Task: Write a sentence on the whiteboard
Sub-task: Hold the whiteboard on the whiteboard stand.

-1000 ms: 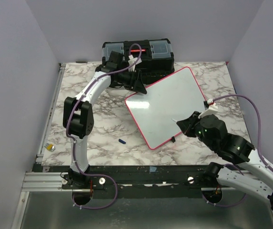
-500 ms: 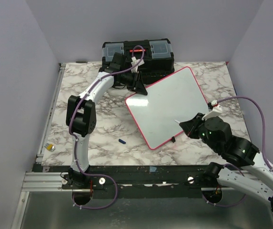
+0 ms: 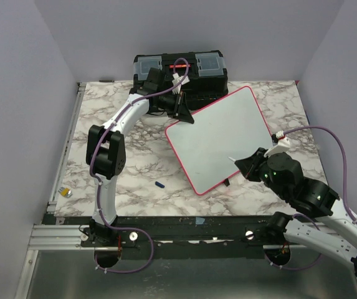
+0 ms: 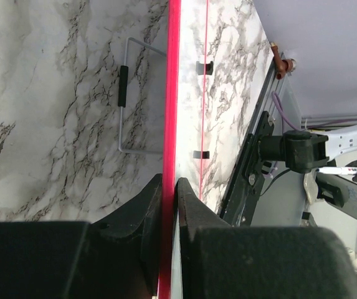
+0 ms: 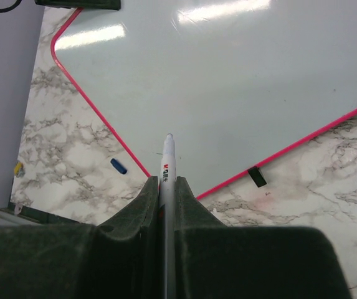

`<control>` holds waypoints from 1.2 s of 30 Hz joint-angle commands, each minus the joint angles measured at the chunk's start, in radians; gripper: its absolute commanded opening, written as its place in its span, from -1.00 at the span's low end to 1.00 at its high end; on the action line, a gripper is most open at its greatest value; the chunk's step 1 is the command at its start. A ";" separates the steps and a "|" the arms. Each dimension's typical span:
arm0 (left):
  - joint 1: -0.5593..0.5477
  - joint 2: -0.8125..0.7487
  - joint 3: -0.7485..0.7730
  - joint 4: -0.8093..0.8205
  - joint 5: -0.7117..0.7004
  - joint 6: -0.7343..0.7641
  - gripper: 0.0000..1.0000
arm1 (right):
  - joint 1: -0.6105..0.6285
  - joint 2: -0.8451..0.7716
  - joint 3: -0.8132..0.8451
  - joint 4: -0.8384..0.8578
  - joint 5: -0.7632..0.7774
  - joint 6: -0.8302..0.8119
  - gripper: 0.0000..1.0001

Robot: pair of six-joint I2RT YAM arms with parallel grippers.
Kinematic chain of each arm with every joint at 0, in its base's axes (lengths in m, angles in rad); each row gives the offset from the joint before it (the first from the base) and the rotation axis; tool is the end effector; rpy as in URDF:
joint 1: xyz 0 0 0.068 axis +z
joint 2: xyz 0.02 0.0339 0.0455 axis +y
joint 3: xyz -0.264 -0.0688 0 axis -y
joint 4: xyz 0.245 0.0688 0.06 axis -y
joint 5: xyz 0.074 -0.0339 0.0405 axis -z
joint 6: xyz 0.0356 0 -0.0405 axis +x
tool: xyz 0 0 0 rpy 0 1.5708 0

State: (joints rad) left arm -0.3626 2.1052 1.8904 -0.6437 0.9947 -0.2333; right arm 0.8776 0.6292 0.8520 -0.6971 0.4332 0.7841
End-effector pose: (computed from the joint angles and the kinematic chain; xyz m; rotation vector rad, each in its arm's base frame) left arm 0.4267 -0.1938 0.2764 0.6257 2.3156 -1.4769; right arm 0.0925 0.0880 0.3330 0.1780 2.0453 0.6158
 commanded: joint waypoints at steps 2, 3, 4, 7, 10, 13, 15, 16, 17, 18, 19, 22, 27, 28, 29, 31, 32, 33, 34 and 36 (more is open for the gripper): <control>-0.032 -0.078 0.002 0.036 -0.004 0.012 -1.00 | 0.004 0.000 0.016 -0.016 0.021 -0.011 -0.99; -0.035 -0.082 0.000 0.033 -0.010 0.014 -1.00 | 0.004 0.002 0.017 -0.016 0.021 -0.013 -0.98; -0.038 -0.086 -0.002 0.030 -0.018 0.016 -1.00 | 0.004 0.000 0.017 -0.015 0.019 -0.016 -0.99; -0.042 -0.101 -0.006 0.018 -0.033 0.027 -1.00 | 0.004 0.005 0.017 -0.009 0.006 -0.031 -0.98; -0.046 -0.120 -0.025 0.017 -0.045 0.038 -1.00 | 0.004 0.017 0.019 -0.008 -0.002 -0.046 -0.98; -0.047 -0.146 -0.048 0.010 -0.058 0.056 -1.00 | 0.004 0.037 0.028 -0.008 -0.001 -0.057 -0.98; -0.047 -0.162 -0.063 0.006 -0.072 0.065 -1.00 | 0.005 0.046 0.034 -0.002 -0.002 -0.061 -0.99; -0.047 -0.169 -0.074 0.008 -0.077 0.069 -1.00 | 0.005 0.049 0.035 0.001 -0.005 -0.063 -0.98; -0.048 -0.179 -0.083 0.009 -0.079 0.072 -1.00 | 0.004 0.053 0.035 0.006 -0.004 -0.064 -0.98; -0.047 -0.188 -0.096 0.017 -0.079 0.071 -1.00 | 0.004 0.059 0.036 0.010 -0.008 -0.065 -0.99; -0.048 -0.197 -0.107 0.026 -0.079 0.071 -1.00 | 0.005 0.063 0.037 0.015 -0.010 -0.067 -0.98; -0.050 -0.215 -0.129 0.040 -0.083 0.071 -1.00 | 0.004 0.081 0.044 0.028 -0.023 -0.080 -0.99; -0.060 -0.241 -0.155 0.060 -0.101 0.075 -1.00 | 0.004 0.099 0.059 0.055 -0.054 -0.122 -0.98; -0.064 -0.245 -0.155 0.060 -0.109 0.073 -1.00 | 0.004 0.101 0.063 0.062 -0.059 -0.133 -0.98; -0.067 -0.246 -0.154 0.060 -0.120 0.070 -1.00 | 0.004 0.102 0.065 0.067 -0.063 -0.144 -0.99; -0.077 -0.248 -0.151 0.058 -0.142 0.064 -1.00 | 0.004 0.109 0.075 0.077 -0.076 -0.171 -0.98; -0.082 -0.249 -0.149 0.058 -0.154 0.061 -1.00 | 0.005 0.114 0.080 0.081 -0.081 -0.181 -0.99; -0.087 -0.249 -0.149 0.059 -0.164 0.057 -1.00 | 0.004 0.122 0.086 0.084 -0.088 -0.190 -0.98; -0.092 -0.248 -0.148 0.061 -0.169 0.050 -1.00 | 0.004 0.130 0.090 0.089 -0.092 -0.199 -0.98; -0.099 -0.247 -0.146 0.067 -0.176 0.035 -1.00 | 0.004 0.146 0.099 0.096 -0.105 -0.214 -0.98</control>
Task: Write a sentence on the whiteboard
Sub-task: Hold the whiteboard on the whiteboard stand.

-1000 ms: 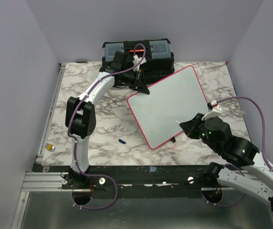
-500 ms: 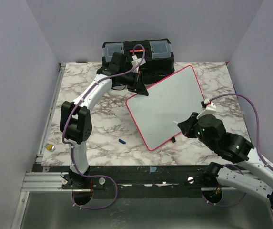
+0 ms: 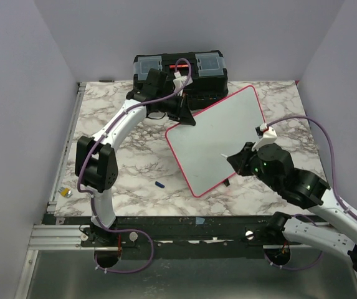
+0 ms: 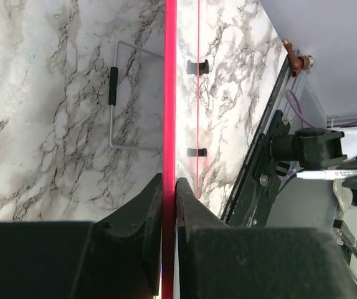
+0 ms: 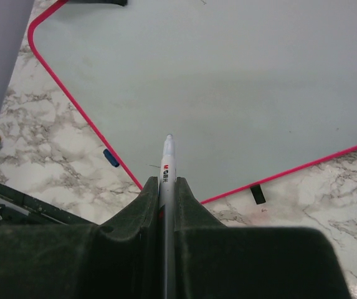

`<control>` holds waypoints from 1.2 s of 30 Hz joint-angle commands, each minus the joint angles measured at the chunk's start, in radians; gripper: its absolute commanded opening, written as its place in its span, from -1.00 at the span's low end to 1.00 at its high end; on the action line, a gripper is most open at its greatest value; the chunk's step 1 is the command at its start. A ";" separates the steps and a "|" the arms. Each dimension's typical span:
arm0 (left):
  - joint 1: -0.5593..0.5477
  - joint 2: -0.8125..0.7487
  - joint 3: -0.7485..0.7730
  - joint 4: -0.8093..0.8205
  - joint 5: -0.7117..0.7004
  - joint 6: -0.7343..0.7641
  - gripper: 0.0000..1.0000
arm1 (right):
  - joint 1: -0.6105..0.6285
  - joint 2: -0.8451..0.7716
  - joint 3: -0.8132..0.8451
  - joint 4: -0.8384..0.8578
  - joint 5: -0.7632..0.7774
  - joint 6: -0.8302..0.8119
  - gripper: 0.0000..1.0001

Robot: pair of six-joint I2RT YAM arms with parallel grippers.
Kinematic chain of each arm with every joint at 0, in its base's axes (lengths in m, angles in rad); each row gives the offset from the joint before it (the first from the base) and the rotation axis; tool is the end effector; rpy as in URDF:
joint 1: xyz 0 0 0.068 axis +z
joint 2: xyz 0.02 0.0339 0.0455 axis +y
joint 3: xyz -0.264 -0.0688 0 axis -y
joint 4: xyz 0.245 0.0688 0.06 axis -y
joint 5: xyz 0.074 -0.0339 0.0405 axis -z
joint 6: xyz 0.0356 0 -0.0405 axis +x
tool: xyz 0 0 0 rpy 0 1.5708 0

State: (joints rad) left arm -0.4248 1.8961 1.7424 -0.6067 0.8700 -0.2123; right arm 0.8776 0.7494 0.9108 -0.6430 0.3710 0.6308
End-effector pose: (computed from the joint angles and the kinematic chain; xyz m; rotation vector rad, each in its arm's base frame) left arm 0.3769 -0.2003 0.3186 0.7020 2.2455 -1.3282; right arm 0.1083 0.1101 0.3423 -0.0211 2.0649 0.5703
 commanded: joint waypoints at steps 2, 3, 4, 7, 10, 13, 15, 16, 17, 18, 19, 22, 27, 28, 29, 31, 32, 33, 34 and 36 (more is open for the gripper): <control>-0.044 -0.038 -0.004 0.045 -0.058 0.000 -1.00 | 0.004 0.040 0.048 0.053 -0.051 -0.072 -0.99; -0.049 -0.040 -0.007 0.051 -0.062 -0.007 -1.00 | 0.005 0.047 0.052 0.063 -0.055 -0.080 -0.98; -0.051 -0.041 -0.010 0.058 -0.070 -0.016 -1.00 | 0.004 0.053 0.055 0.070 -0.057 -0.086 -0.98; -0.054 -0.039 -0.006 0.065 -0.093 -0.049 -1.00 | 0.004 0.079 0.073 0.088 -0.049 -0.107 -0.98; -0.057 -0.035 -0.003 0.067 -0.093 -0.061 -1.00 | 0.005 0.106 0.089 0.107 -0.037 -0.121 -0.98; -0.060 -0.035 -0.003 0.063 -0.100 -0.063 -1.00 | 0.004 0.139 0.103 0.133 -0.029 -0.135 -0.98; -0.061 -0.034 -0.001 0.054 -0.110 -0.066 -1.00 | 0.004 0.161 0.111 0.152 -0.031 -0.141 -0.98; -0.064 -0.035 0.000 0.050 -0.117 -0.068 -1.00 | 0.004 0.172 0.116 0.163 -0.032 -0.143 -0.98; -0.065 -0.037 0.000 0.046 -0.122 -0.070 -1.00 | 0.005 0.182 0.119 0.172 -0.032 -0.142 -0.98; -0.066 -0.038 -0.001 0.043 -0.125 -0.070 -1.00 | 0.005 0.192 0.123 0.181 -0.038 -0.144 -0.98; -0.069 -0.041 -0.001 0.041 -0.129 -0.070 -1.00 | 0.005 0.200 0.127 0.193 -0.044 -0.146 -0.98; -0.073 -0.047 -0.001 0.032 -0.141 -0.070 -1.00 | 0.006 0.232 0.137 0.219 -0.072 -0.153 -0.98; -0.084 -0.058 -0.006 0.026 -0.159 -0.071 -1.00 | 0.006 0.286 0.165 0.249 -0.114 -0.170 -0.98; -0.086 -0.059 -0.006 0.025 -0.162 -0.071 -1.00 | 0.006 0.295 0.171 0.255 -0.117 -0.173 -0.99; -0.089 -0.060 -0.006 0.024 -0.165 -0.071 -1.00 | 0.007 0.304 0.175 0.260 -0.121 -0.177 -0.99; -0.093 -0.060 -0.002 0.017 -0.173 -0.069 -1.00 | 0.007 0.324 0.189 0.266 -0.128 -0.184 -0.98; -0.096 -0.060 0.002 0.013 -0.177 -0.068 -1.00 | 0.008 0.336 0.193 0.270 -0.133 -0.187 -0.98; -0.098 -0.060 0.005 0.008 -0.179 -0.067 -1.00 | 0.008 0.346 0.200 0.273 -0.138 -0.189 -0.98; -0.100 -0.061 0.010 0.003 -0.183 -0.066 -1.00 | 0.008 0.357 0.205 0.275 -0.143 -0.193 -0.99; -0.103 -0.062 0.013 -0.002 -0.189 -0.064 -1.00 | 0.010 0.375 0.211 0.283 -0.150 -0.198 -0.98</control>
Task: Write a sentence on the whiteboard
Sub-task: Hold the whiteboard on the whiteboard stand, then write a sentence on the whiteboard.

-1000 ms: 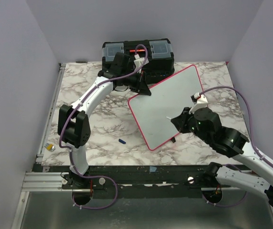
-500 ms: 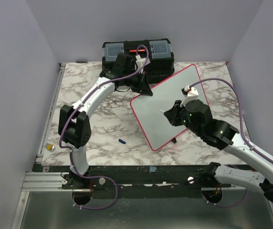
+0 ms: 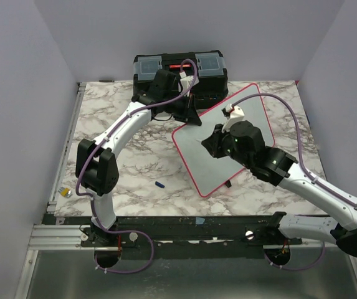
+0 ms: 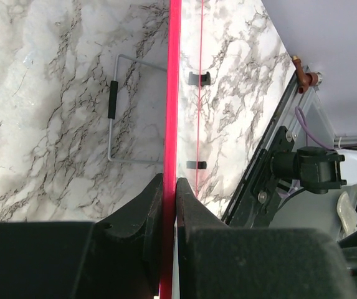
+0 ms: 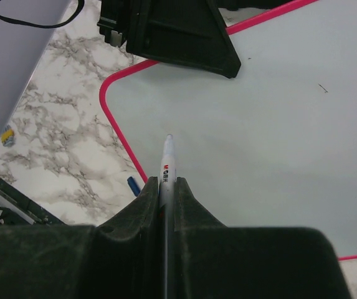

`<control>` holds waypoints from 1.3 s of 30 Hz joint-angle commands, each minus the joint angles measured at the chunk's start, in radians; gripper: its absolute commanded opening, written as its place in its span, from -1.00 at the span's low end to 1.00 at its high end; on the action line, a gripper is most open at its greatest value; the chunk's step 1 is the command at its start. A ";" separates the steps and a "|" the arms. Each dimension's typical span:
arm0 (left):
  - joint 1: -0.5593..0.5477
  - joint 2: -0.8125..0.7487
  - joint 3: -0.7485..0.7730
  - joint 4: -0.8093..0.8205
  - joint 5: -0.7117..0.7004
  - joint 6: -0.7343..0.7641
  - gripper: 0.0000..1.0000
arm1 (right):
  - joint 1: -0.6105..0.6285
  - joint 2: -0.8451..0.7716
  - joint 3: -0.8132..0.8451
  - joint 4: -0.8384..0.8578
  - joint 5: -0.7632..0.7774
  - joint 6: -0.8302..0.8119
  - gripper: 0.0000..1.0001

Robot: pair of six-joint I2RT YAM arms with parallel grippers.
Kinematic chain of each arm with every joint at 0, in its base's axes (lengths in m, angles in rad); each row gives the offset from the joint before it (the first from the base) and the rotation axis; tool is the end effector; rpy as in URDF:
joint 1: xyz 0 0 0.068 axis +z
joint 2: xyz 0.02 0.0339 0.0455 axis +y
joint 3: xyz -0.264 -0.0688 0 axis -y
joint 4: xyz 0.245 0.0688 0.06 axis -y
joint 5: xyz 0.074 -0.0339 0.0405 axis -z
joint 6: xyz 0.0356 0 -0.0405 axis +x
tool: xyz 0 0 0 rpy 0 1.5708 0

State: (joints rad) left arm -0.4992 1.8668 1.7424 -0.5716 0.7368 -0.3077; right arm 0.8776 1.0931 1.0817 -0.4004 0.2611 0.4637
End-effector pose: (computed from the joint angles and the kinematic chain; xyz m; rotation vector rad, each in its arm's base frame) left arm 0.3613 -0.2243 0.3308 0.6382 2.2678 -1.2487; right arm 0.1627 0.1815 0.3618 -0.2443 2.0050 0.6115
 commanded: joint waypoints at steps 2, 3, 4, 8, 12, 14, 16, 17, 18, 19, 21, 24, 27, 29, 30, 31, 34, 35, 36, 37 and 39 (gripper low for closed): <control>-0.031 -0.037 0.015 -0.042 -0.057 0.031 -1.00 | 0.017 0.049 0.048 0.046 -0.039 -0.034 -0.98; -0.033 -0.038 0.013 -0.043 -0.059 0.032 -1.00 | 0.019 0.057 0.052 0.049 -0.040 -0.036 -0.98; -0.033 -0.040 0.011 -0.044 -0.060 0.033 -1.00 | 0.021 0.065 0.055 0.050 -0.040 -0.037 -0.99; -0.038 -0.046 0.007 -0.046 -0.065 0.035 -1.00 | 0.030 0.089 0.059 0.060 -0.036 -0.040 -0.98; -0.040 -0.049 0.006 -0.048 -0.069 0.038 -1.00 | 0.032 0.106 0.057 0.070 -0.030 -0.036 -0.99; -0.042 -0.049 0.010 -0.056 -0.070 0.040 -1.00 | 0.034 0.113 0.052 0.075 -0.028 -0.033 -0.98; -0.042 -0.050 0.014 -0.067 -0.074 0.047 -1.00 | 0.034 0.121 0.050 0.076 -0.021 -0.031 -0.98; -0.044 -0.051 0.013 -0.070 -0.073 0.050 -1.00 | 0.034 0.125 0.048 0.078 -0.019 -0.031 -0.99; -0.043 -0.053 0.011 -0.070 -0.073 0.051 -1.00 | 0.034 0.127 0.043 0.083 -0.015 -0.031 -0.98; -0.045 -0.052 0.011 -0.074 -0.074 0.054 -1.00 | 0.034 0.130 0.040 0.084 -0.010 -0.031 -0.98; -0.046 -0.052 0.010 -0.076 -0.075 0.055 -1.00 | 0.034 0.132 0.033 0.084 0.000 -0.033 -0.99; -0.051 -0.052 0.012 -0.076 -0.077 0.056 -1.00 | 0.034 0.128 0.019 0.084 0.023 -0.039 -0.98; -0.054 -0.049 0.019 -0.077 -0.077 0.056 -1.00 | 0.034 0.124 0.011 0.077 0.050 -0.046 -0.99; -0.057 -0.047 0.025 -0.079 -0.077 0.056 -1.00 | 0.034 0.120 0.006 0.072 0.070 -0.048 -0.98; -0.058 -0.045 0.029 -0.079 -0.077 0.055 -1.00 | 0.034 0.119 0.004 0.069 0.083 -0.049 -0.99; -0.058 -0.044 0.032 -0.080 -0.077 0.055 -1.00 | 0.034 0.119 0.003 0.065 0.092 -0.050 -0.99; -0.063 -0.041 0.040 -0.085 -0.076 0.056 -1.00 | 0.034 0.119 0.003 0.050 0.137 -0.049 -0.99; -0.064 -0.041 0.040 -0.085 -0.076 0.057 -1.00 | 0.034 0.120 0.005 0.043 0.158 -0.045 -0.98; -0.066 -0.041 0.040 -0.086 -0.077 0.059 -1.00 | 0.034 0.122 0.007 0.033 0.182 -0.040 -0.99; -0.066 -0.042 0.040 -0.088 -0.077 0.060 -1.00 | 0.034 0.123 0.010 0.026 0.201 -0.039 -0.99; -0.068 -0.044 0.040 -0.090 -0.077 0.062 -1.00 | 0.034 0.127 0.014 0.017 0.217 -0.038 -0.99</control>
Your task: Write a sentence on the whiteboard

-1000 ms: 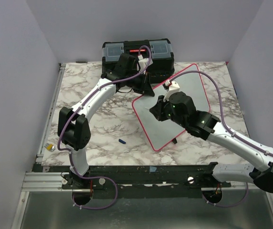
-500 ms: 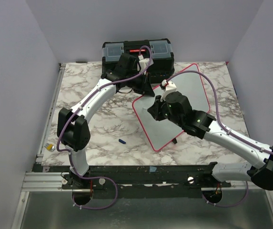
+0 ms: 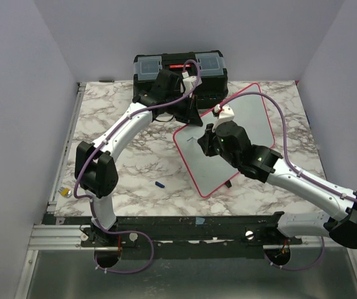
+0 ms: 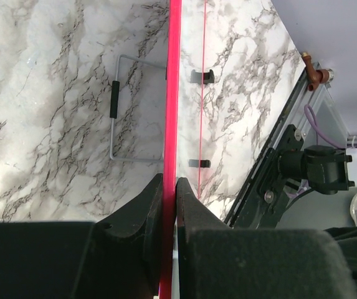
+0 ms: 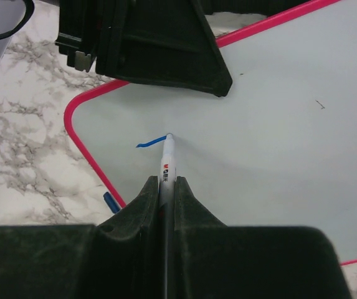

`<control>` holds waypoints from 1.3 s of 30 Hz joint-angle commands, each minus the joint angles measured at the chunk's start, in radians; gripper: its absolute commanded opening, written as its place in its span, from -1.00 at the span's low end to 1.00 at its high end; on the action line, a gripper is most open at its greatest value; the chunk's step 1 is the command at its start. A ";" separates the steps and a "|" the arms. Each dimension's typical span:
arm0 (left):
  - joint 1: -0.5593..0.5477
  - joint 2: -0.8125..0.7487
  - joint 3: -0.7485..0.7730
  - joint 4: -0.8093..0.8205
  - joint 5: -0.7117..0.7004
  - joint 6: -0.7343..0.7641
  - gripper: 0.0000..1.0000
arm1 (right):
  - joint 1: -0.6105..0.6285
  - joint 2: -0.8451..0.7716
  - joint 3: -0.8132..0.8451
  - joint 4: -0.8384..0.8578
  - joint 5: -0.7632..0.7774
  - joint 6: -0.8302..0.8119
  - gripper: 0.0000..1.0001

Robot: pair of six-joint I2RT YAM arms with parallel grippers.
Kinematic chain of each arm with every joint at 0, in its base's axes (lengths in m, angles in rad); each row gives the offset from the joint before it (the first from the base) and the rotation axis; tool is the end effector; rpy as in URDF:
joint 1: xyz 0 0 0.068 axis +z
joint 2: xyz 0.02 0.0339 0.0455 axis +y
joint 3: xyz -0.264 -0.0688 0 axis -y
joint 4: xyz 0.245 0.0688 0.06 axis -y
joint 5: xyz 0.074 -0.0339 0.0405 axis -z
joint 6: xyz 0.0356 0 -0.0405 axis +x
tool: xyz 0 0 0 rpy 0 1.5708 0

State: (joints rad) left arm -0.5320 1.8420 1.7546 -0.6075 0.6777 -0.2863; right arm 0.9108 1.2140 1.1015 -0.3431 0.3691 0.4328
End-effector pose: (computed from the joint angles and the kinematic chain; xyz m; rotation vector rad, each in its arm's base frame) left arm 0.3491 -0.2314 0.3411 0.6669 2.2643 -1.1869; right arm 0.1783 0.2088 0.3458 -0.2489 2.0119 0.4874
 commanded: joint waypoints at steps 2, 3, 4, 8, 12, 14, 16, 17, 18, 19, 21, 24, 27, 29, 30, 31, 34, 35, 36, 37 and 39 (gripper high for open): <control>-0.037 -0.020 0.028 -0.057 -0.019 0.042 -1.00 | 0.000 0.008 -0.002 -0.044 0.115 -0.007 -0.99; -0.037 -0.020 0.028 -0.058 -0.020 0.042 -1.00 | 0.000 0.008 0.000 -0.046 0.117 -0.007 -0.99; -0.038 -0.018 0.028 -0.058 -0.020 0.042 -1.00 | 0.001 0.007 0.001 -0.048 0.120 -0.007 -0.98; -0.040 -0.021 0.024 -0.058 -0.021 0.042 -1.00 | 0.000 -0.001 0.015 -0.059 0.120 -0.006 -0.99; -0.041 -0.023 0.019 -0.060 -0.028 0.044 -1.00 | 0.001 -0.027 0.024 -0.060 0.084 -0.016 -0.98; -0.041 -0.024 0.020 -0.061 -0.033 0.045 -1.00 | 0.001 -0.044 0.019 -0.055 0.063 -0.021 -0.98; -0.041 -0.025 0.019 -0.063 -0.035 0.045 -1.00 | 0.000 -0.056 0.014 -0.054 0.057 -0.021 -0.99; -0.041 -0.026 0.018 -0.062 -0.034 0.045 -1.00 | 0.000 -0.060 0.011 -0.055 0.057 -0.019 -0.99; -0.042 -0.028 0.016 -0.061 -0.035 0.045 -1.00 | 0.002 -0.062 0.011 -0.057 0.057 -0.017 -0.99; -0.041 -0.030 0.013 -0.059 -0.035 0.044 -1.00 | 0.000 -0.064 0.009 -0.058 0.055 -0.017 -0.99; -0.042 -0.033 0.008 -0.052 -0.033 0.041 -1.00 | 0.001 -0.064 0.008 -0.058 0.042 -0.015 -0.99; -0.042 -0.033 0.008 -0.051 -0.030 0.039 -1.00 | 0.000 -0.063 0.006 -0.052 0.018 -0.012 -0.99; -0.043 -0.032 0.009 -0.052 -0.030 0.039 -1.00 | 0.001 -0.061 0.003 -0.038 -0.005 -0.008 -0.99; -0.043 -0.034 0.011 -0.053 -0.030 0.039 -1.00 | 0.002 -0.055 0.003 -0.036 -0.013 -0.009 -0.99; -0.044 -0.035 0.010 -0.053 -0.031 0.039 -1.00 | 0.001 -0.051 0.004 -0.036 -0.016 -0.009 -0.99; -0.044 -0.036 0.010 -0.053 -0.030 0.039 -1.00 | 0.001 -0.047 0.006 -0.036 -0.018 -0.009 -0.99; -0.044 -0.038 0.008 -0.051 -0.030 0.039 -1.00 | 0.002 -0.043 0.006 -0.032 -0.024 -0.008 -0.99; -0.045 -0.037 0.008 -0.052 -0.030 0.039 -1.00 | 0.000 -0.041 0.006 -0.030 -0.023 -0.008 -0.99; -0.046 -0.037 0.008 -0.052 -0.030 0.039 -1.00 | 0.000 -0.040 0.006 -0.028 -0.022 -0.009 -0.98; -0.046 -0.038 0.008 -0.052 -0.029 0.039 -1.00 | 0.000 -0.038 0.006 -0.026 -0.022 -0.008 -0.99; -0.045 -0.037 0.009 -0.052 -0.029 0.039 -1.00 | 0.001 -0.033 0.009 -0.024 -0.023 -0.009 -0.99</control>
State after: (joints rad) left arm -0.5488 1.8320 1.7596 -0.6136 0.6651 -0.2844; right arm 0.9108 1.1671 1.1027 -0.3851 0.3649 0.4259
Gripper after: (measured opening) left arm 0.112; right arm 0.114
